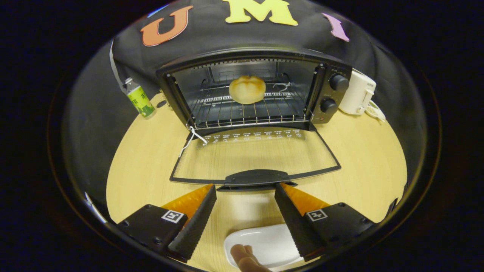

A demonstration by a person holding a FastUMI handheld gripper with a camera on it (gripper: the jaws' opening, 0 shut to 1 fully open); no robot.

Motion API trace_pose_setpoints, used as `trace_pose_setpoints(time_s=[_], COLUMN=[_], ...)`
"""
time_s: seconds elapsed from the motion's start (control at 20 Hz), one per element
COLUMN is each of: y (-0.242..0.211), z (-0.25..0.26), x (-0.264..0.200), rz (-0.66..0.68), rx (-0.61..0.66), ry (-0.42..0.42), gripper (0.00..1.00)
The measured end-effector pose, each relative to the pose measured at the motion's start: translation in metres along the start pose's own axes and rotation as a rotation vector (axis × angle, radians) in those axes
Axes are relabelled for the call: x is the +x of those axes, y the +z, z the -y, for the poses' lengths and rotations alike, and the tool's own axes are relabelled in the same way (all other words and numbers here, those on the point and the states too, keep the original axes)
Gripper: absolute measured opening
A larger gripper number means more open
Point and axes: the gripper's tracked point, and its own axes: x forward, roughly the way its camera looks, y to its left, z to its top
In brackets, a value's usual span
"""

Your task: Open the toaster oven, put the food inside, and close the toaster oven door.

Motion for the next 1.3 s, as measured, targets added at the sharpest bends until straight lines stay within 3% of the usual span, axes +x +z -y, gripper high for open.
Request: trace_pose_setpoints(time_s=[0.65, 1.05, 1.3], y=[0.046, 0.091, 0.123], z=[-0.004, -0.010, -0.014], x=[-0.022, -0.037, -0.037], rz=[0.239, 0.478, 0.602], rx=[0.067, -0.030, -0.068], ry=[-0.010, -0.098, -0.109], gripper=[1.00, 1.00, 1.00])
